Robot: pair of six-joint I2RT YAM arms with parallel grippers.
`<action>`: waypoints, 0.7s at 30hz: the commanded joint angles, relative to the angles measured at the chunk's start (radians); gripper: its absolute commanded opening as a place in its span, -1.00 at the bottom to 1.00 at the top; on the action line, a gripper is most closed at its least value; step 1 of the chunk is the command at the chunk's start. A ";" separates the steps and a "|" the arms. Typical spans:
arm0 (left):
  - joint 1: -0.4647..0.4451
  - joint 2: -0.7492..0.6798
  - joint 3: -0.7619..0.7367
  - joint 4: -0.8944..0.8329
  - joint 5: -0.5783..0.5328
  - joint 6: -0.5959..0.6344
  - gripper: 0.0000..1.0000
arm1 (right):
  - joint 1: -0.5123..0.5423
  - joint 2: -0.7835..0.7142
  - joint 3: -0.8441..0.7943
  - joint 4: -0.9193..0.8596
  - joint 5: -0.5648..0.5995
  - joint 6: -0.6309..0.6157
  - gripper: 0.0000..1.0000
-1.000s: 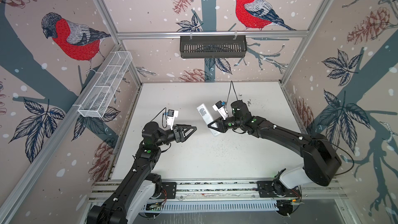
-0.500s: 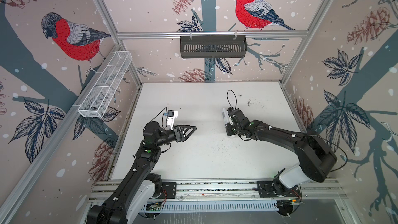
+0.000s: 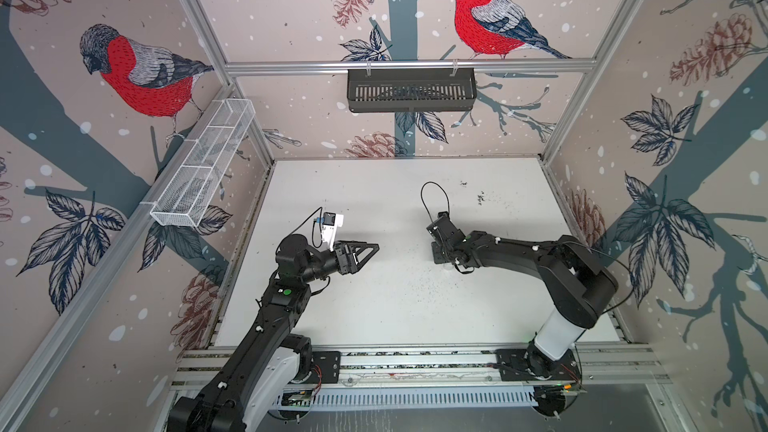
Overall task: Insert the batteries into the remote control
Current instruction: 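Open the left gripper and withdraw it while the right gripper holds the remote, then lower the remote onto the table with the right gripper and release it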
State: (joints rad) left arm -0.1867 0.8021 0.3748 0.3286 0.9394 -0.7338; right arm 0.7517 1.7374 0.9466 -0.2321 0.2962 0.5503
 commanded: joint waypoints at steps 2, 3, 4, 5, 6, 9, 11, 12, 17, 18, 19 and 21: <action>0.000 -0.003 0.008 0.010 0.002 0.013 0.95 | 0.013 0.034 0.022 -0.031 0.027 0.036 -0.47; 0.000 -0.002 0.009 0.010 0.002 0.012 0.94 | 0.017 0.041 0.028 -0.033 0.029 0.039 -0.43; 0.000 -0.003 0.009 0.010 0.003 0.013 0.95 | 0.020 0.047 0.032 -0.035 0.032 0.040 -0.38; 0.000 -0.002 0.009 0.010 0.003 0.012 0.95 | 0.021 0.048 0.035 -0.036 0.033 0.041 -0.35; 0.000 -0.002 0.009 0.010 0.003 0.013 0.95 | 0.024 0.048 0.036 -0.037 0.035 0.043 -0.32; 0.000 -0.004 0.009 0.010 0.003 0.013 0.95 | 0.031 0.047 0.044 -0.041 0.040 0.043 -0.22; 0.000 -0.002 0.009 0.010 0.001 0.012 0.95 | 0.036 0.043 0.048 -0.044 0.044 0.043 -0.16; 0.000 -0.003 0.009 0.010 0.001 0.013 0.95 | 0.038 0.041 0.050 -0.045 0.046 0.041 -0.12; 0.000 -0.004 0.009 0.009 0.001 0.013 0.95 | 0.041 0.037 0.060 -0.044 0.038 0.034 -0.03; 0.000 -0.004 0.009 0.009 0.002 0.012 0.95 | 0.042 0.036 0.061 -0.044 0.037 0.033 0.00; 0.000 -0.004 0.009 0.009 0.002 0.013 0.95 | 0.042 0.035 0.064 -0.044 0.033 0.030 0.04; 0.001 -0.003 0.009 0.009 0.002 0.013 0.95 | 0.044 0.033 0.067 -0.046 0.032 0.028 0.11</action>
State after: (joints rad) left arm -0.1867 0.8005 0.3748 0.3286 0.9390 -0.7338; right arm 0.7921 1.7794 1.0058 -0.2634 0.3180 0.5789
